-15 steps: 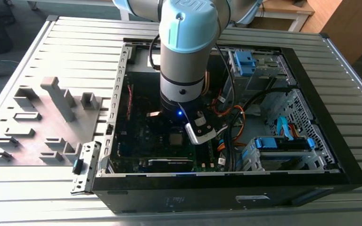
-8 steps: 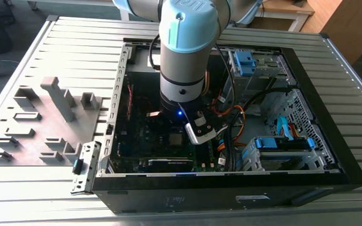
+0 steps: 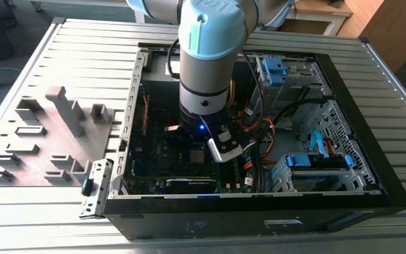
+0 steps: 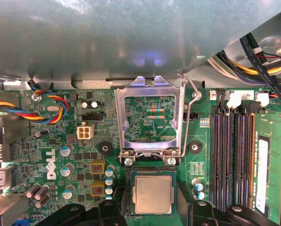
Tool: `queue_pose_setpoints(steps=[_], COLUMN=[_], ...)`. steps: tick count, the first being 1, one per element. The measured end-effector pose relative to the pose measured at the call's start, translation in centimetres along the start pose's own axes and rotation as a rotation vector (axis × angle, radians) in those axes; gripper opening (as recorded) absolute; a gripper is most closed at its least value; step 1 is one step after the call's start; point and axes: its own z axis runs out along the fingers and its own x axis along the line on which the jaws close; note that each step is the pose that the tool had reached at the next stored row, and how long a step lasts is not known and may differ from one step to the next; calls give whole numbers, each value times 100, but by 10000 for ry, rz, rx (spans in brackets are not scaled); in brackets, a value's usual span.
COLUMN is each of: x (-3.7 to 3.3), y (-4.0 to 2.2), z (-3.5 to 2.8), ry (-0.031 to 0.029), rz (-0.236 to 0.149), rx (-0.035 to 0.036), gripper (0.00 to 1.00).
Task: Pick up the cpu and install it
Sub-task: 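Place the cpu into insertion slot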
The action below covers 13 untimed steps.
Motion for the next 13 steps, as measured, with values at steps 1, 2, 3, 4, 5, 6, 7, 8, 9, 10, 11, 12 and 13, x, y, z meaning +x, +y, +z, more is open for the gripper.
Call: queue_pose_setpoints(steps=[1,2,3,4,5,6,7,8,9,10,11,12,13], x=[0,0,0,0,0,0,0,0,0,0,0,0,0], y=[0,-1,-1,-1,0,0,0,0,0,0,0,0,0], z=[0,-1,-1,-1,0,0,1,1,1,1,1,1,1], ry=[0,2,1,1,0,0,0,0,0,-1,0,0,0], rz=[0,0,0,0,0,0,0,0,0,0,0,0,0], rx=[0,5,4,3,2,1,0,0,0,0,0,0,0], gripper=[54,53,53,49,49,49,49,49,49,49,49,49,49])
